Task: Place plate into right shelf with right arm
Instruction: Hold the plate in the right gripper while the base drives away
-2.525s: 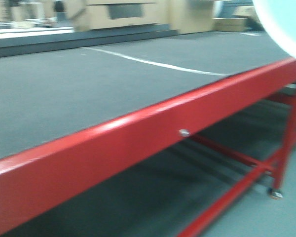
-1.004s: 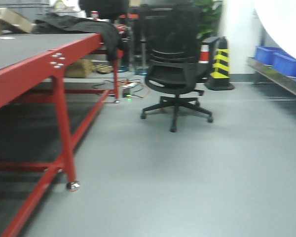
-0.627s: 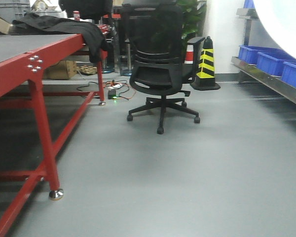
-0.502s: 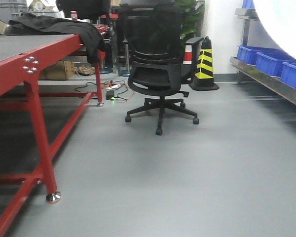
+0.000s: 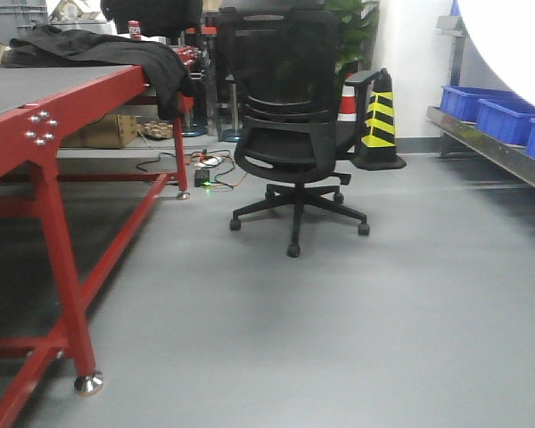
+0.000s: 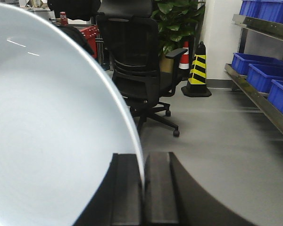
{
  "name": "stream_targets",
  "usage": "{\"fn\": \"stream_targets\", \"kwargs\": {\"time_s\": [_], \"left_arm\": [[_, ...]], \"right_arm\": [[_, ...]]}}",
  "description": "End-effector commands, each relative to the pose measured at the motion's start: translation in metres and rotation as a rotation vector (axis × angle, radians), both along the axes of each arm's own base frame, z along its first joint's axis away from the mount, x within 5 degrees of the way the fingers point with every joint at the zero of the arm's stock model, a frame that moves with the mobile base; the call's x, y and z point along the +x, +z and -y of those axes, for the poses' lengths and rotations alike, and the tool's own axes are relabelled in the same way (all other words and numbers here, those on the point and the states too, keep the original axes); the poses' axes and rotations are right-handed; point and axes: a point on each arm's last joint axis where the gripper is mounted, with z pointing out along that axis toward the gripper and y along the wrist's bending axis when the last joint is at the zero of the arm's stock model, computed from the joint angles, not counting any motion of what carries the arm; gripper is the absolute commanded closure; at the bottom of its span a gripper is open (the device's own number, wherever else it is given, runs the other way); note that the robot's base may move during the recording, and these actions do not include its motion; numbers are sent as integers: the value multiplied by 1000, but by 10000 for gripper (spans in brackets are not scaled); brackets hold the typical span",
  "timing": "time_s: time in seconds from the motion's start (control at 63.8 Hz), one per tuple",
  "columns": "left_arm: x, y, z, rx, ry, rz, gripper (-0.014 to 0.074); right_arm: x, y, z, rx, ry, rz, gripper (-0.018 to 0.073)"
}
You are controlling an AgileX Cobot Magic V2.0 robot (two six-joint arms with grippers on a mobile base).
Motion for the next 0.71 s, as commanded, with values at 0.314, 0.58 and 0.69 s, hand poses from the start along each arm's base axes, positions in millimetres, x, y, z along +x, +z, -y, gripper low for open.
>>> {"fn": "stream_targets", "kwargs": {"time_s": [0.314,0.58,0.69], "left_arm": [[0,5,0,-2,1,80,643],[0,5,0,-2,1,80,643],[0,5,0,-2,1,80,643]], "right_arm": [[-1,19,0,-1,-5,130,505],[-1,19,0,-1,-5,130,505],[-1,19,0,-1,-5,130,505]]}}
